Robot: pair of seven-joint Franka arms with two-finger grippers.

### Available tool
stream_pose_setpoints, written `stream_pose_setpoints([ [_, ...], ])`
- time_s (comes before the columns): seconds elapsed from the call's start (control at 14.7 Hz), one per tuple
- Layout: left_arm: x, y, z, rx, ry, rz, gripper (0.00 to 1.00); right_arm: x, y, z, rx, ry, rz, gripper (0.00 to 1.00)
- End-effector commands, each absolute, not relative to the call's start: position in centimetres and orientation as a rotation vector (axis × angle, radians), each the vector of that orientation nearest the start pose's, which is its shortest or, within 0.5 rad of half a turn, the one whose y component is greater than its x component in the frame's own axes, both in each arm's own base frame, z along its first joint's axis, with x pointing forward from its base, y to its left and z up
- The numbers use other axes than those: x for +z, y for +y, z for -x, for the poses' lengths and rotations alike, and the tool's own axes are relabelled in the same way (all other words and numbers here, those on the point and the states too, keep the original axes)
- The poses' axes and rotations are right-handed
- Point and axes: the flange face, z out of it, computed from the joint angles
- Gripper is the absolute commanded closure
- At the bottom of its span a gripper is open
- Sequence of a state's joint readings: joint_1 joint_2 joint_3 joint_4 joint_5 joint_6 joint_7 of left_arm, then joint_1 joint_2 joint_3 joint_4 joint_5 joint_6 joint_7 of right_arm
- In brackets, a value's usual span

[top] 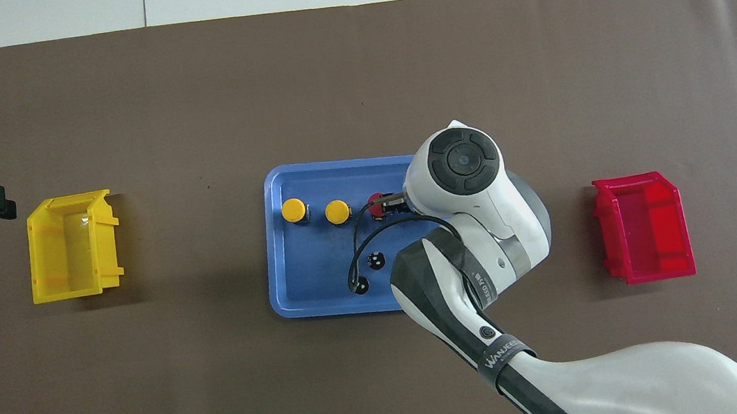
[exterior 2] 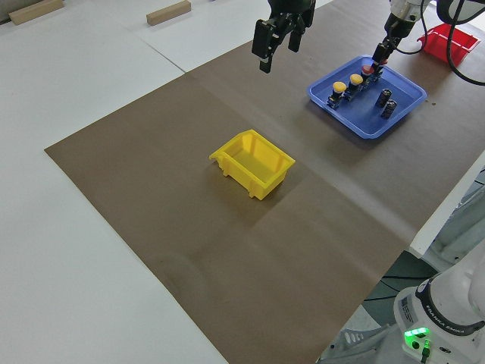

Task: Sort red and yellow buttons by color
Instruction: 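Reach the right gripper to the red button farthest from the yellow buttons and grasp it, then carry the red button with the right gripper into the red bin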

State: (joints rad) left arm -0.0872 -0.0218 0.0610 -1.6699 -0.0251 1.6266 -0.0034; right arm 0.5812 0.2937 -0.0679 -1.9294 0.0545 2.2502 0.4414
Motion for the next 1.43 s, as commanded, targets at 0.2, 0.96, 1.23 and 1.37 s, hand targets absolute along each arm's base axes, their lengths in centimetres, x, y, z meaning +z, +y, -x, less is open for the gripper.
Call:
stream_pose_setpoints([
  [0.2, 59.5, -1.2, -54.5, 0.015, 0.028, 3.153, 0.0, 34.0, 29.9, -53.5, -0.005, -0.099, 3.116, 0.62],
  [0.96, 59.2, -2.4, -55.0, -0.032, -0.007, 3.16, 0.0, 47.3, 11.7, -55.6, 0.034, -0.092, 3.1, 0.85],
  [1.23, 56.8, -10.1, -55.4, -0.083, -0.051, 3.167, 0.0, 48.0, 0.9, -52.0, 0.053, -0.154, 3.082, 0.85],
  [1.37, 53.8, -16.7, -54.6, -0.145, -0.104, 3.183, 0.0, 46.4, -2.2, -49.7, 0.088, -0.127, 3.074, 0.85],
])
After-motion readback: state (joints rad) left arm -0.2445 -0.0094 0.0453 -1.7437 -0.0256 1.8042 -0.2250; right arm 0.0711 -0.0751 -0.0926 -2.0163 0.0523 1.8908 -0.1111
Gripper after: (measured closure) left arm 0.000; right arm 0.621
